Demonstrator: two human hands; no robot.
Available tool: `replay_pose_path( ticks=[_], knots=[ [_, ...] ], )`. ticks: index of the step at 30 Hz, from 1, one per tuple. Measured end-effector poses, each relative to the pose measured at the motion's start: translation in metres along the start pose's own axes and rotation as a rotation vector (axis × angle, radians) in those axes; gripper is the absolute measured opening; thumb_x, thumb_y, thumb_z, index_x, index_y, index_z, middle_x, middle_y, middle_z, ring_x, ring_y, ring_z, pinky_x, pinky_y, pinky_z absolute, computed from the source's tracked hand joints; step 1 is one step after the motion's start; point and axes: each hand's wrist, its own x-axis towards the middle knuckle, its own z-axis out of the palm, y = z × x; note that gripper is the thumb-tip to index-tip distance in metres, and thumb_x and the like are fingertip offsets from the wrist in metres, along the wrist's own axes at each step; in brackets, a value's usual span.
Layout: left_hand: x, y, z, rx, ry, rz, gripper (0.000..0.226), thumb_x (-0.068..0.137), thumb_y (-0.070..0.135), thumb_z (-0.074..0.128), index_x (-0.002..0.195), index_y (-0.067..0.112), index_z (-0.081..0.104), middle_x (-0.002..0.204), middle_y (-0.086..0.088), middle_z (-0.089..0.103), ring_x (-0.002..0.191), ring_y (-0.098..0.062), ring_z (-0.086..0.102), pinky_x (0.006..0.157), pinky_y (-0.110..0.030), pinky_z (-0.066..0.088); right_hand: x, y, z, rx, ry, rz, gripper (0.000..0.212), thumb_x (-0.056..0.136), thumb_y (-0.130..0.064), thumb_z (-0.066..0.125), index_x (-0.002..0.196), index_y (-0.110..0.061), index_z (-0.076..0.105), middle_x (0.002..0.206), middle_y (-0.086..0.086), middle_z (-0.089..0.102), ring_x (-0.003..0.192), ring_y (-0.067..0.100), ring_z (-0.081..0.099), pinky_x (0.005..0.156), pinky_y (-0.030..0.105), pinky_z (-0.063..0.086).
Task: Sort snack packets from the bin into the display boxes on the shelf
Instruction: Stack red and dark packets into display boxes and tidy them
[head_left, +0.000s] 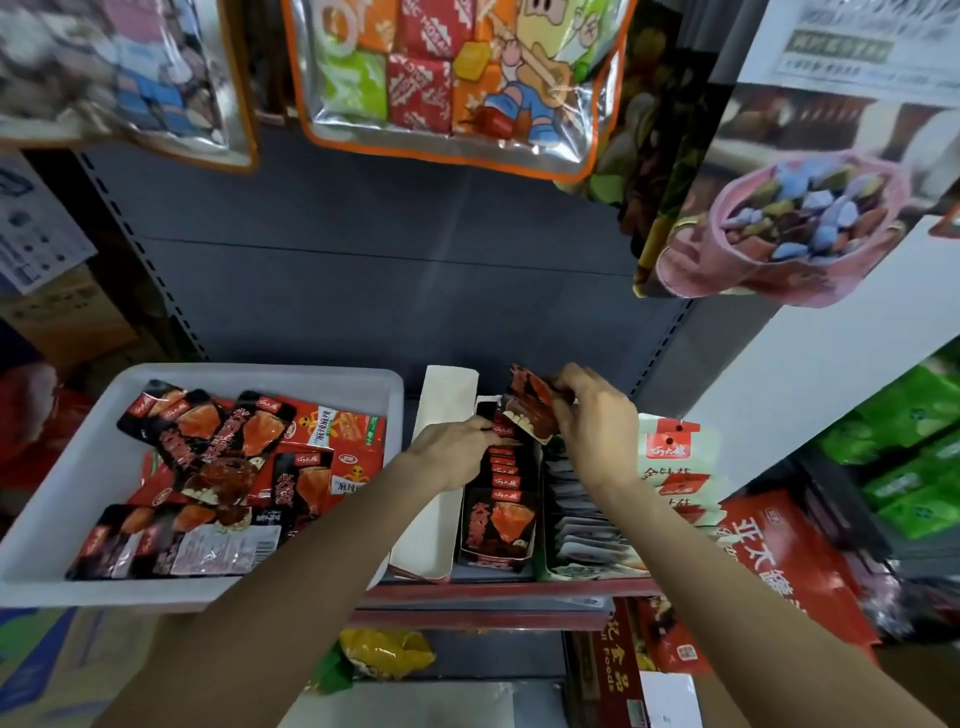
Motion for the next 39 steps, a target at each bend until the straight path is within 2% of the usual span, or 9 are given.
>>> replay_pose_path(
  ticks=[9, 14, 20, 23, 26, 28, 30, 35, 39],
  knots=[
    [0.001, 0.006, 0.0, 0.142, -0.023, 0.007, 0.056, 0.092, 0.004, 0.04, 0.142, 0.031, 0.04, 0.148, -0.005, 0.03, 0.111, -0.027, 0.056, 0.083, -0.035, 0.048, 0.0, 0.004, -0.004, 0.027, 0.013, 0.019, 0.003, 0.085, -0.005, 0.063, 0.085, -0.006, 0.06, 0.083, 0.01, 0.065, 0.068, 0.032, 0.06, 0.057, 0.041, 0.051],
    [0.009, 0.009, -0.005, 0.032, 0.057, -0.055, 0.049, 0.089, 0.002, 0.043, 0.137, 0.01, 0.036, 0.137, -0.009, 0.037, 0.106, -0.031, 0.057, 0.077, -0.036, 0.045, 0.0, 0.005, -0.003, 0.036, 0.009, 0.014, 0.002, 0.085, -0.006, 0.063, 0.085, -0.006, 0.061, 0.082, 0.009, 0.065, 0.068, 0.03, 0.061, 0.058, 0.041, 0.052],
    [0.014, 0.009, -0.01, -0.032, 0.03, -0.093, 0.05, 0.089, 0.002, 0.041, 0.138, 0.011, 0.038, 0.145, -0.008, 0.029, 0.112, -0.03, 0.053, 0.081, -0.038, 0.046, 0.002, 0.008, -0.003, 0.038, 0.017, 0.029, 0.004, 0.086, -0.008, 0.063, 0.084, -0.006, 0.06, 0.082, 0.009, 0.065, 0.068, 0.03, 0.061, 0.059, 0.04, 0.051],
    [0.012, 0.006, -0.01, 0.014, 0.043, -0.061, 0.049, 0.089, 0.005, 0.043, 0.136, 0.019, 0.045, 0.141, -0.005, 0.035, 0.123, -0.026, 0.04, 0.094, -0.04, 0.038, 0.002, 0.009, -0.004, 0.049, 0.015, 0.034, 0.004, 0.086, -0.008, 0.063, 0.086, -0.006, 0.061, 0.083, 0.009, 0.065, 0.069, 0.03, 0.061, 0.059, 0.041, 0.052],
    [0.008, -0.003, -0.006, 0.119, 0.081, -0.012, 0.049, 0.089, 0.013, 0.05, 0.134, 0.031, 0.048, 0.147, 0.0, 0.026, 0.138, -0.024, 0.016, 0.113, -0.05, 0.013, 0.003, 0.01, -0.003, 0.056, 0.02, 0.033, 0.003, 0.085, -0.006, 0.063, 0.087, -0.006, 0.061, 0.084, 0.009, 0.066, 0.07, 0.03, 0.061, 0.06, 0.041, 0.052],
    [0.002, -0.008, 0.001, 0.108, 0.109, 0.024, 0.049, 0.089, 0.017, 0.052, 0.134, 0.035, 0.048, 0.152, 0.0, 0.016, 0.144, -0.026, -0.002, 0.113, -0.058, -0.003, 0.002, 0.011, -0.002, 0.061, 0.023, 0.037, 0.002, 0.085, -0.006, 0.063, 0.087, -0.006, 0.061, 0.084, 0.009, 0.066, 0.071, 0.03, 0.062, 0.061, 0.041, 0.052],
    [-0.005, -0.013, 0.008, 0.034, 0.148, 0.029, 0.047, 0.09, 0.021, 0.05, 0.134, 0.037, 0.048, 0.154, 0.002, 0.009, 0.144, -0.025, -0.012, 0.112, -0.06, -0.008, 0.001, 0.012, -0.001, 0.071, 0.022, 0.043, 0.002, 0.086, -0.008, 0.062, 0.087, -0.007, 0.061, 0.085, 0.008, 0.066, 0.071, 0.029, 0.062, 0.061, 0.041, 0.052],
    [-0.012, -0.013, 0.015, -0.075, 0.192, 0.032, 0.038, 0.096, 0.029, 0.039, 0.132, 0.039, 0.05, 0.155, 0.005, 0.007, 0.144, -0.022, -0.009, 0.114, -0.055, -0.009, 0.0, 0.011, 0.002, 0.071, 0.013, 0.045, 0.003, 0.086, -0.008, 0.061, 0.085, -0.007, 0.059, 0.083, 0.008, 0.066, 0.071, 0.029, 0.061, 0.061, 0.041, 0.052],
    [-0.009, -0.011, 0.007, -0.103, 0.098, 0.038, 0.039, 0.101, 0.034, 0.03, 0.133, 0.033, 0.051, 0.15, 0.012, 0.028, 0.141, -0.015, 0.011, 0.116, -0.051, -0.005, 0.0, 0.01, 0.003, 0.1, 0.011, 0.047, 0.006, 0.086, -0.005, 0.061, 0.082, -0.007, 0.058, 0.081, 0.007, 0.066, 0.07, 0.026, 0.06, 0.061, 0.039, 0.051]
  ],
)
